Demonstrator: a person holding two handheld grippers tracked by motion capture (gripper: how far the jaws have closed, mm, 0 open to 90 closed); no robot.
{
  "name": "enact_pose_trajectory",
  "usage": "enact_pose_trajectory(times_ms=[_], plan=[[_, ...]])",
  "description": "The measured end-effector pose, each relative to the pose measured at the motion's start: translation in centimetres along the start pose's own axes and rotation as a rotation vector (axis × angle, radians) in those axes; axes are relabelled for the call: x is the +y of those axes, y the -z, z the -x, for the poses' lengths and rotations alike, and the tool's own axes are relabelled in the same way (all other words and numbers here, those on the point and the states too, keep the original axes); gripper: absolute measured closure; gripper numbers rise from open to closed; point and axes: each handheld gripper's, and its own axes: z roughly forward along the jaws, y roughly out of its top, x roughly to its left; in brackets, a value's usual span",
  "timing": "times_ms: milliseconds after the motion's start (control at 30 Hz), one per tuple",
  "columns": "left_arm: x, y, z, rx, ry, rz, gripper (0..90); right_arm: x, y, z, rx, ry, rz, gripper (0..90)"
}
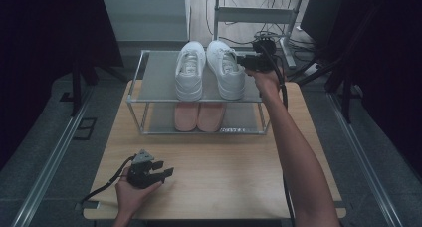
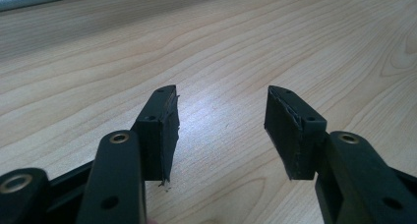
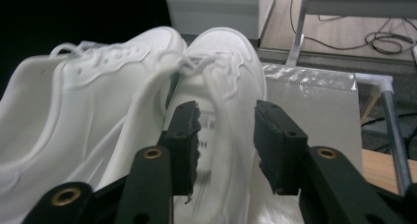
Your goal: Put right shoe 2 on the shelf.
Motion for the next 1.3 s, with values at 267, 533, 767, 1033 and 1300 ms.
enact_pose_trajectory(times_ms=[267, 533, 767, 1033, 1300], plan=[[0.0, 0.1, 0.1, -0.002, 0.008, 0.005, 47.3, -2.1, 3.2, 0.7, 0.039, 0.065, 0.007, 76.6], [0.0, 0.1, 0.1, 0.003, 0.008, 0.005, 47.3, -4.0, 4.1, 2.2, 0.060, 0.070, -0.017, 86.0], [0.0, 0.0, 0.1, 0.005, 0.006, 0.002, 47.4, -5.7, 3.7, 3.4, 0.088, 0.062, -0.049, 89.9], [0.0, 0.0, 0.1, 0.002, 0.002, 0.001, 47.4, -6.5, 3.0, 3.0, 0.100, 0.071, -0.060, 89.9], [0.0, 0.0, 0.1, 0.004, 0.003, 0.000, 47.4, -7.2, 1.7, 2.1, 0.081, 0.121, -0.092, 89.9]])
